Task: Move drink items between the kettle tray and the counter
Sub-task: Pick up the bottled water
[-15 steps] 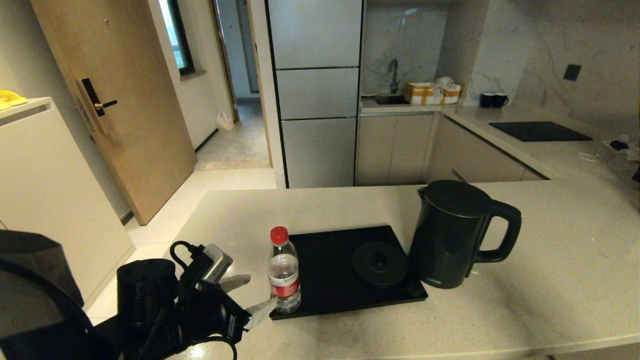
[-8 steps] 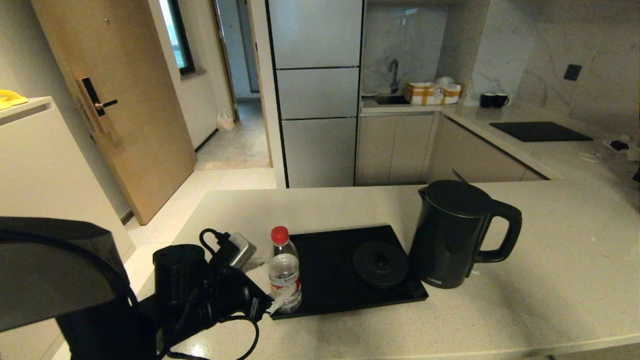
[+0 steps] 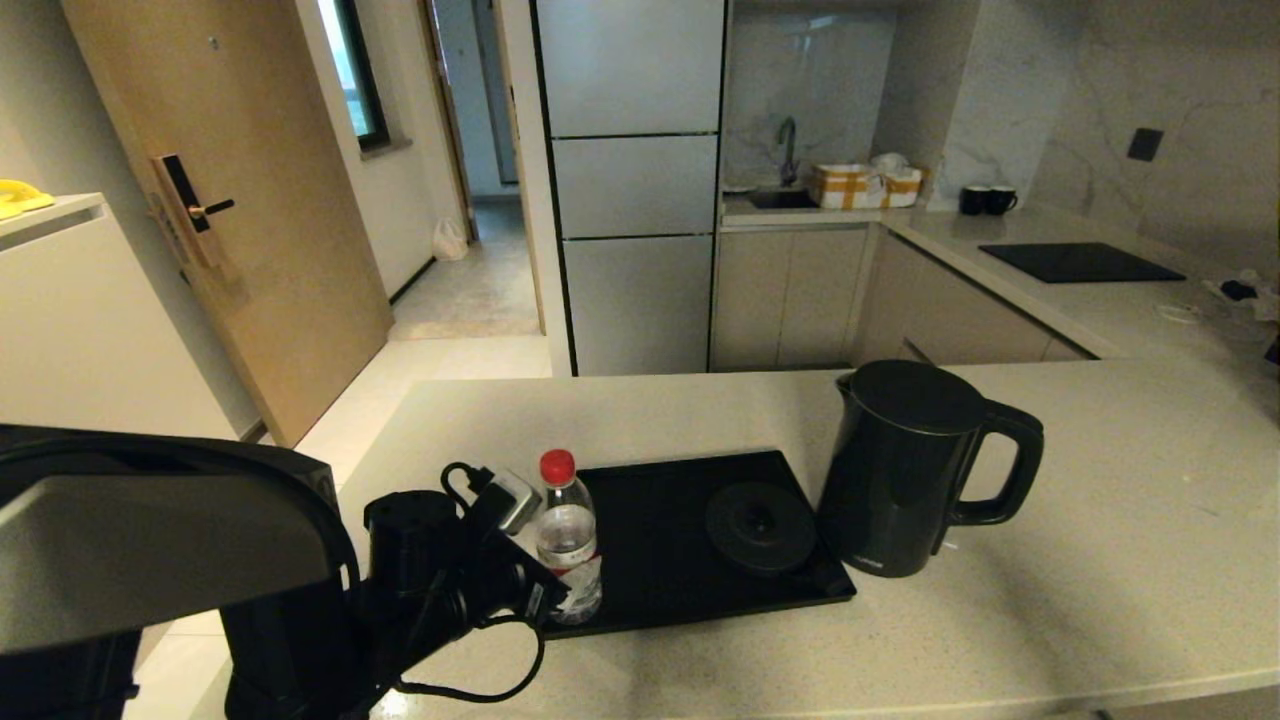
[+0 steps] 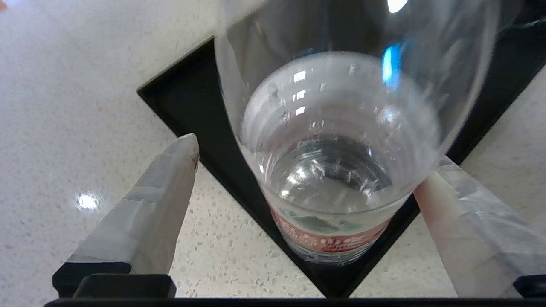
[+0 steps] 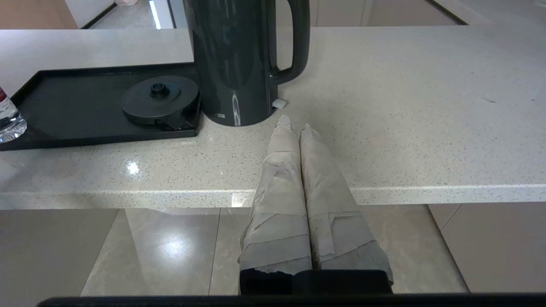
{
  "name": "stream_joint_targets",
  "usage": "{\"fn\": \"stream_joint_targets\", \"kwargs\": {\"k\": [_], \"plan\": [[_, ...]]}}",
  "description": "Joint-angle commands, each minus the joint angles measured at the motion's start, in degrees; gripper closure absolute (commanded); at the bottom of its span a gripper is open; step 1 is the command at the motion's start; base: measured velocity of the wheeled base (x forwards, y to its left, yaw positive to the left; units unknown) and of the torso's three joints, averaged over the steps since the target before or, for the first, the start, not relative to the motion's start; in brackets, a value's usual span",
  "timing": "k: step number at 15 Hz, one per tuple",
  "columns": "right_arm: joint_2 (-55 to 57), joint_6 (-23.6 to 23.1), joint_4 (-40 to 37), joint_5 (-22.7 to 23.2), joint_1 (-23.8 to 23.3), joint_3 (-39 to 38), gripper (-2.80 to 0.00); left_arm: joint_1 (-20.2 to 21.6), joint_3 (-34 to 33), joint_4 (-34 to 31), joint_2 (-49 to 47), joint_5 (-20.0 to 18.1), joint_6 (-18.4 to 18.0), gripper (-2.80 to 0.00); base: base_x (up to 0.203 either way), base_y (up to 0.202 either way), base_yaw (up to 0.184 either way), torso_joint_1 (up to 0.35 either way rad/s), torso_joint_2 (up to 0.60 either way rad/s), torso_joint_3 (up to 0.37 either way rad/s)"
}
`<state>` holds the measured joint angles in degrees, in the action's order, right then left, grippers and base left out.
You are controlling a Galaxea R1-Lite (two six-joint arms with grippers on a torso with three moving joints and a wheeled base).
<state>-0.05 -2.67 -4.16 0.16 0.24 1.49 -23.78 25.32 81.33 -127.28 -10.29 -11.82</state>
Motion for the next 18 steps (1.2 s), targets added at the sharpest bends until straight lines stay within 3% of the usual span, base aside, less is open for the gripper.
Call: {"fn": "stream_joint_targets", "kwargs": {"k": [1, 2, 3, 18], "plan": [[0.0, -0.1, 0.0, 0.0, 0.0, 0.0, 0.0, 0.0, 1.6, 0.7, -2.9, 1.9, 0.0, -2.8, 0.0, 0.0, 0.0, 0.0, 0.0, 0.0], [0.0, -0.1, 0.0, 0.0, 0.0, 0.0, 0.0, 0.0, 2.0, 0.7, -3.1, 2.6, 0.2, -2.8, 0.0, 0.0, 0.0, 0.0, 0.0, 0.0], [0.1, -0.1, 0.0, 0.0, 0.0, 0.0, 0.0, -0.1, 1.9, 0.7, -3.3, 2.9, 0.3, 0.0, 0.0, 0.0, 0.0, 0.0, 0.0, 0.0], [0.1, -0.1, 0.0, 0.0, 0.0, 0.0, 0.0, -2.9, -0.4, 2.6, -2.3, 3.7, 0.7, 0.0, 0.0, 0.0, 0.0, 0.0, 0.0, 0.0]]}}
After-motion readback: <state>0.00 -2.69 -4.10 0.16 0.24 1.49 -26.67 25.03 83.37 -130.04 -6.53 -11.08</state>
